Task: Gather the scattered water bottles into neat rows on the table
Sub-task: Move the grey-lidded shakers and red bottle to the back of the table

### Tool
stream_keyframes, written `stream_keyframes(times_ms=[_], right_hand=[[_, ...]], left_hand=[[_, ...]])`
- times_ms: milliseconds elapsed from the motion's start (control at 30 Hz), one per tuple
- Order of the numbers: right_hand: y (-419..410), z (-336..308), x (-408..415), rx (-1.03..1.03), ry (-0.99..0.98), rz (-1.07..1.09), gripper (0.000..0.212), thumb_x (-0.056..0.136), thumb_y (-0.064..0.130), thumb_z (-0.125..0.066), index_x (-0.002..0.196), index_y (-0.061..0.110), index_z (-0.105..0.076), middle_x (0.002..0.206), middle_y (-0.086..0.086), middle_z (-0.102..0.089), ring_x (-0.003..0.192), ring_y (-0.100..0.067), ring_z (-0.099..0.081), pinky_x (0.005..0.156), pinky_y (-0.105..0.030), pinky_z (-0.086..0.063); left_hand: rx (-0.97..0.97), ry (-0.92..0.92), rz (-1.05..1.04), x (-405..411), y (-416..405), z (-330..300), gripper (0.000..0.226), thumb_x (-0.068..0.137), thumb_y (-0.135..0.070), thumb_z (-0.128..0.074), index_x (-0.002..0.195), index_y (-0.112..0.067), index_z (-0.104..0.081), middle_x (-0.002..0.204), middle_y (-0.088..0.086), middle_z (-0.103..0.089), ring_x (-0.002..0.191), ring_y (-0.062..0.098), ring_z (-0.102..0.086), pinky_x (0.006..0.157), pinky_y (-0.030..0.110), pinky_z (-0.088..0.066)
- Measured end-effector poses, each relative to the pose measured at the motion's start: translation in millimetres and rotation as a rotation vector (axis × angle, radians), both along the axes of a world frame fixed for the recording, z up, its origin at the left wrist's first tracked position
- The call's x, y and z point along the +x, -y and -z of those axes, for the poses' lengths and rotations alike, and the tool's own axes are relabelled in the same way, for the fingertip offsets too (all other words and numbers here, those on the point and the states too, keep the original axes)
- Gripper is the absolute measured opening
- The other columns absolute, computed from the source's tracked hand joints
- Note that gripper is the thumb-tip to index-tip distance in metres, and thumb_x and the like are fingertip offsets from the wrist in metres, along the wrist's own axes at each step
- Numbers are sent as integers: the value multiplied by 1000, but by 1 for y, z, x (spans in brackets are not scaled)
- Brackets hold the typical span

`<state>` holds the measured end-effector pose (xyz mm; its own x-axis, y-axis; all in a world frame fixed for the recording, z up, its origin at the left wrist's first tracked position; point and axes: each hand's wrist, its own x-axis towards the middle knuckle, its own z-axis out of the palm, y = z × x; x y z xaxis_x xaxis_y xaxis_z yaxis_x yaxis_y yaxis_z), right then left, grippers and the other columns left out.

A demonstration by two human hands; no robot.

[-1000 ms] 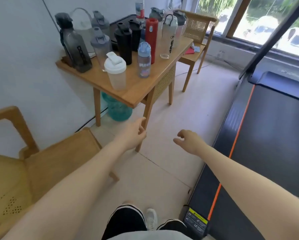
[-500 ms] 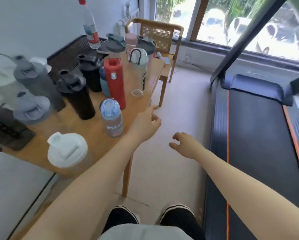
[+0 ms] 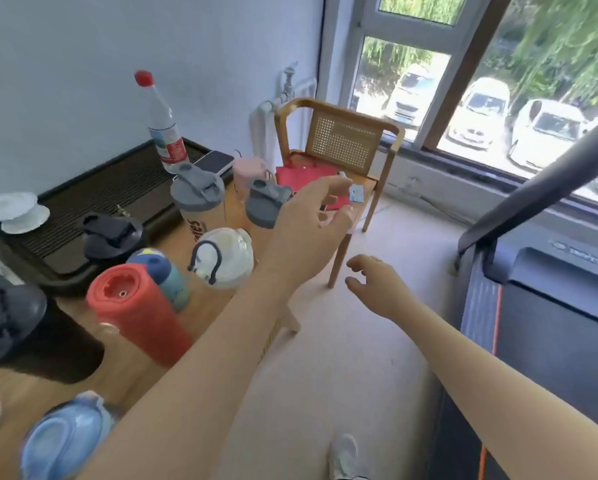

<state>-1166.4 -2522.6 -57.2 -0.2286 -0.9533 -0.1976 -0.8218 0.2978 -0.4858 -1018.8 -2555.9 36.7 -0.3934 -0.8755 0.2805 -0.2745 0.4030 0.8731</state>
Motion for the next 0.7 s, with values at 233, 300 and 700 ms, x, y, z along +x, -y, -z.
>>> stream_keyframes(times_ms=[233, 300, 700], right_hand=[[143, -49, -45, -180, 88, -364, 43, 87, 0, -43, 127, 13, -49, 134, -6, -50, 119, -21, -50, 93, -25, -37], [176, -51, -40, -189, 108, -480, 47, 87, -2, -43, 131, 13, -45, 138, -7, -45, 124, -22, -46, 98, -29, -37], [300, -41, -7, -65, 145, -1161, 59, 87, 42, -57, 138, 20, -36, 144, 0, -39, 130, -23, -39, 105, -37, -35]], left_hand=[[-21, 62, -283, -37, 97, -23, 26, 91, -14, -51, 115, -22, -56, 109, -11, -57, 105, 9, -54, 89, 20, -44], [47, 82, -379, -27, 117, -12, 24, 91, -14, -52, 113, -23, -55, 113, -9, -58, 108, 9, -51, 92, 24, -42], [150, 596, -950, 24, 197, 11, 54, 83, -23, -62, 133, -18, -41, 136, 10, -45, 122, 27, -42, 102, 37, -35]])
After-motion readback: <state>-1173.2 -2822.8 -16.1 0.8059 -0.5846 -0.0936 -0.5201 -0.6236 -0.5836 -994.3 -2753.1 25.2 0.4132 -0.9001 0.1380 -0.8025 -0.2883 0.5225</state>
